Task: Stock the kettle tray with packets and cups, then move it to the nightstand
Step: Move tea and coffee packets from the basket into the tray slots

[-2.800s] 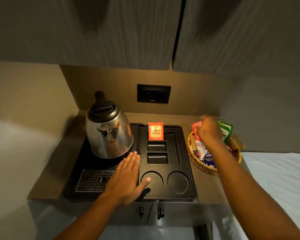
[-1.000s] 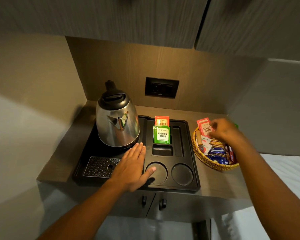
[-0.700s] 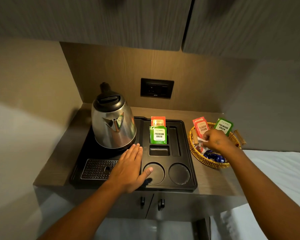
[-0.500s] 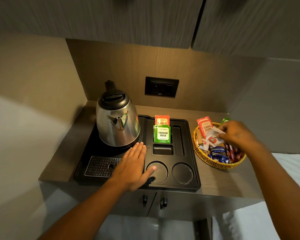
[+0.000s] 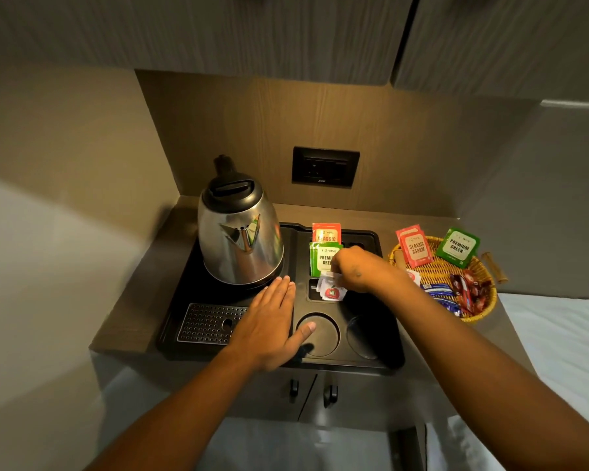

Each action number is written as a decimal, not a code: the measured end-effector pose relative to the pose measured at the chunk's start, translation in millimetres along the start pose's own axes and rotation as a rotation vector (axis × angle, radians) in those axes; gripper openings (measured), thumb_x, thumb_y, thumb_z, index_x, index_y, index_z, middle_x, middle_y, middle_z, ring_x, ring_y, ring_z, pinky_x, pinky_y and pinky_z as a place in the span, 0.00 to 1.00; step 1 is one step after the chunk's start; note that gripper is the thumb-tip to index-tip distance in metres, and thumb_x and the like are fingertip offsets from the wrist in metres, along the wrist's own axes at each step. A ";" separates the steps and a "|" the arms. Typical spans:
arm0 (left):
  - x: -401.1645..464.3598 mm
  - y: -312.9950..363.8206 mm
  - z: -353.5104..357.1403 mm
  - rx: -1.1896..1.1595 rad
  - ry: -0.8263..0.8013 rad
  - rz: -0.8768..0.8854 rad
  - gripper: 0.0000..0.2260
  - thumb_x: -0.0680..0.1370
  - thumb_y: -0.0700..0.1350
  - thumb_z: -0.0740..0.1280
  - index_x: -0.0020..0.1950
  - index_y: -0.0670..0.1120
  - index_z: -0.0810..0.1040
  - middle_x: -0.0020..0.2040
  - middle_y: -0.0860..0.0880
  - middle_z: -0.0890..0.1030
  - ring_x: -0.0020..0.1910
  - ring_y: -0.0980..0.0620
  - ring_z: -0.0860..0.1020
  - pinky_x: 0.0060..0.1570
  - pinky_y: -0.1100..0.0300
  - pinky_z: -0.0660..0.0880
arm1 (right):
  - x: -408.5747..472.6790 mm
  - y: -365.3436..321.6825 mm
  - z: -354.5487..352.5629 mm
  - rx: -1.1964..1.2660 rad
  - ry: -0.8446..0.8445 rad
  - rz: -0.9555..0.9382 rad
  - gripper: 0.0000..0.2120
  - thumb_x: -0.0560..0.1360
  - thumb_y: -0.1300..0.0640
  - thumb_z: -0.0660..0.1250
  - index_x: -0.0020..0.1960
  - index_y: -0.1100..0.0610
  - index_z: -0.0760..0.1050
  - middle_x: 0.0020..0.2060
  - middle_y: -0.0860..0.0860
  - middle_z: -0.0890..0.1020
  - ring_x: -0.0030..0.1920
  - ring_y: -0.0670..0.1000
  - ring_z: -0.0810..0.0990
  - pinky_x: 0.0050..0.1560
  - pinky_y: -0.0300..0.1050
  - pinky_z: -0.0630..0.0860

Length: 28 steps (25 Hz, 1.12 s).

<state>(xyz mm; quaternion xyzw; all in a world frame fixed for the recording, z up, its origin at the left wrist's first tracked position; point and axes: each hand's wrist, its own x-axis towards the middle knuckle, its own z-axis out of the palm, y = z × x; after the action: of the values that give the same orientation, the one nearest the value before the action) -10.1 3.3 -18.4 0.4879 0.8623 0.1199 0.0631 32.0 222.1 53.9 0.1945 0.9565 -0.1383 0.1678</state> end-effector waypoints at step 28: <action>1.2 -3.0 4.6 -0.017 0.025 -0.003 0.39 0.76 0.71 0.41 0.79 0.47 0.45 0.79 0.49 0.46 0.75 0.56 0.38 0.72 0.56 0.40 | -21.6 79.0 -42.2 0.582 0.272 0.413 0.10 0.68 0.54 0.77 0.40 0.59 0.80 0.37 0.55 0.83 0.36 0.54 0.83 0.30 0.43 0.76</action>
<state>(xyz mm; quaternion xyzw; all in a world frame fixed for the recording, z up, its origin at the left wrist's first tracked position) -12.2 3.5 -23.6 0.4846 0.8627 0.1330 0.0567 72.5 298.9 84.4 0.4393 0.8314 -0.3404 0.0015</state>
